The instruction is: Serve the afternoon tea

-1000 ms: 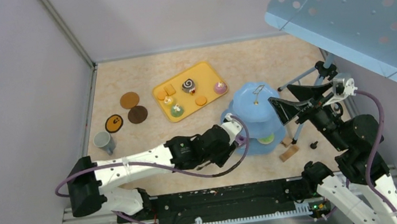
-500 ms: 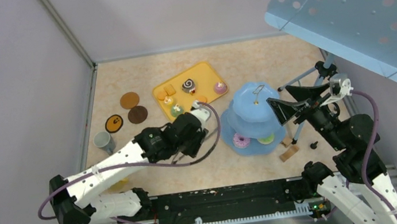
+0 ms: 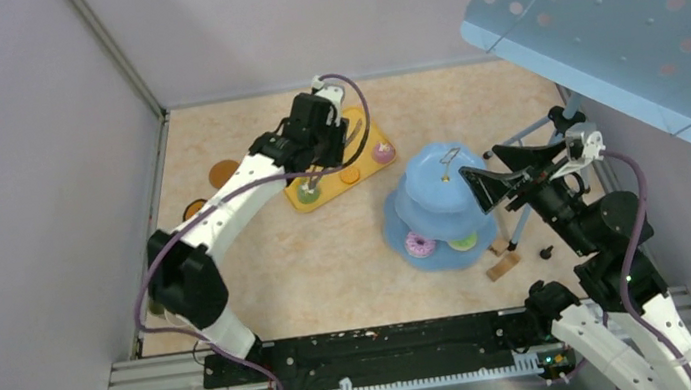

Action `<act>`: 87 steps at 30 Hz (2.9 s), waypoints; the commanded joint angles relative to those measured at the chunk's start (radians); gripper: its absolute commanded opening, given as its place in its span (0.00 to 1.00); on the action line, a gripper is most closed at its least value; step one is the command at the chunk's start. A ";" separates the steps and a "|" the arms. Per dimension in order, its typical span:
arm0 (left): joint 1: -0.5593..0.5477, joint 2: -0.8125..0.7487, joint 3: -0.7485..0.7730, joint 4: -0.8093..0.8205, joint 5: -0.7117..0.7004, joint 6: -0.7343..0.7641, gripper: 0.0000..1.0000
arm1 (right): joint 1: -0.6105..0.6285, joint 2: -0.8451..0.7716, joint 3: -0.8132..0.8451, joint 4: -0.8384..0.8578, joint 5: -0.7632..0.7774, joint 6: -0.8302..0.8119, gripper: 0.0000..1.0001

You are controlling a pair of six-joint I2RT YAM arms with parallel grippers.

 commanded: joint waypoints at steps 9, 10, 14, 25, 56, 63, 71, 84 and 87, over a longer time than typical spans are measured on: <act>0.006 0.329 0.313 0.136 0.143 -0.017 0.57 | -0.009 0.043 0.043 0.043 -0.017 -0.007 0.98; 0.006 0.333 0.307 0.140 0.151 -0.020 0.58 | -0.008 0.044 0.043 0.043 -0.017 -0.006 0.98; 0.004 0.333 0.263 0.168 0.207 -0.021 0.60 | -0.008 0.042 0.038 0.044 -0.018 0.001 0.98; -0.035 0.352 0.215 0.153 0.188 -0.011 0.61 | -0.009 0.040 0.033 0.045 -0.020 0.005 0.98; -0.043 0.386 0.154 0.128 0.105 -0.035 0.50 | -0.009 0.024 0.026 0.045 -0.023 0.016 0.98; -0.042 0.322 0.186 0.084 0.050 -0.022 0.39 | -0.008 0.020 0.029 0.039 -0.020 0.013 0.97; -0.040 0.175 0.207 0.024 -0.026 -0.006 0.35 | -0.008 0.019 0.029 0.045 -0.023 0.015 0.97; -0.043 -0.350 -0.131 0.080 0.282 0.120 0.35 | -0.008 0.004 0.052 0.033 -0.019 0.002 0.97; -0.064 -0.353 -0.131 0.076 0.281 0.111 0.35 | -0.008 -0.004 0.051 0.033 -0.011 0.002 0.97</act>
